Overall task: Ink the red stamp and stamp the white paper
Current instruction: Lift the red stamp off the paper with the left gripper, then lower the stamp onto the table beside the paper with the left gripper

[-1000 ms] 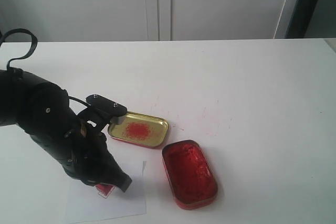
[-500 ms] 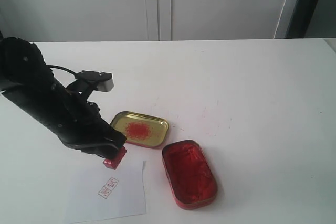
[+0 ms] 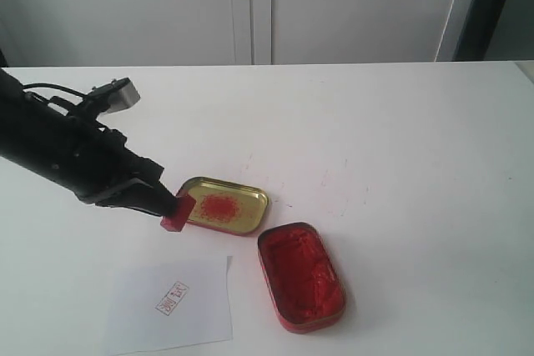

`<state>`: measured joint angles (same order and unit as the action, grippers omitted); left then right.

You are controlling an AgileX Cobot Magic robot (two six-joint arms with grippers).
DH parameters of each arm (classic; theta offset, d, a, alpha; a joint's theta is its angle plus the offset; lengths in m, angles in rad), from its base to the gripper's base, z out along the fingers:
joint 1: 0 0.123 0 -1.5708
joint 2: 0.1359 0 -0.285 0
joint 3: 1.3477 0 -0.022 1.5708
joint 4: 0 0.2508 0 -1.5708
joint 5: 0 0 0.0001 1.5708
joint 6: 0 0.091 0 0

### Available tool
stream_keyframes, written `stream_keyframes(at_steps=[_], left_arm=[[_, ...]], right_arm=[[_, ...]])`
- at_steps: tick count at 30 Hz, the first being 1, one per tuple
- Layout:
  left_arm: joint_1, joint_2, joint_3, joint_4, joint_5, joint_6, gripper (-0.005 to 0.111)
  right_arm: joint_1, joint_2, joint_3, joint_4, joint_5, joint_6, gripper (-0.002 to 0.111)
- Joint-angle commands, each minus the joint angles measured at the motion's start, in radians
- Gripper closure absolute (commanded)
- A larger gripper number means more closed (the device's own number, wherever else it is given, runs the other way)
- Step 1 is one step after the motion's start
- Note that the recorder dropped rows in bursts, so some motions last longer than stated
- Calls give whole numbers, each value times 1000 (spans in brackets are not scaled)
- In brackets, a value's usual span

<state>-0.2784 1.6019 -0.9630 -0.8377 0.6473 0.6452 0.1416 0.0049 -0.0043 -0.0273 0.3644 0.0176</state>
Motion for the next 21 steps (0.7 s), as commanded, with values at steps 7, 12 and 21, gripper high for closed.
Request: stream_keyframes(at_steps=[7, 12, 21], left_arm=[[136, 70, -5, -95, 135, 146, 107], [166, 141, -5, -183, 147, 255, 107], [178, 246, -5, -216, 116, 298, 107]], right_arm=[[-5, -5, 4, -3, -17, 4, 108], [-5, -5, 4, -3, -17, 4, 108], [-5, -5, 4, -3, -17, 4, 108]])
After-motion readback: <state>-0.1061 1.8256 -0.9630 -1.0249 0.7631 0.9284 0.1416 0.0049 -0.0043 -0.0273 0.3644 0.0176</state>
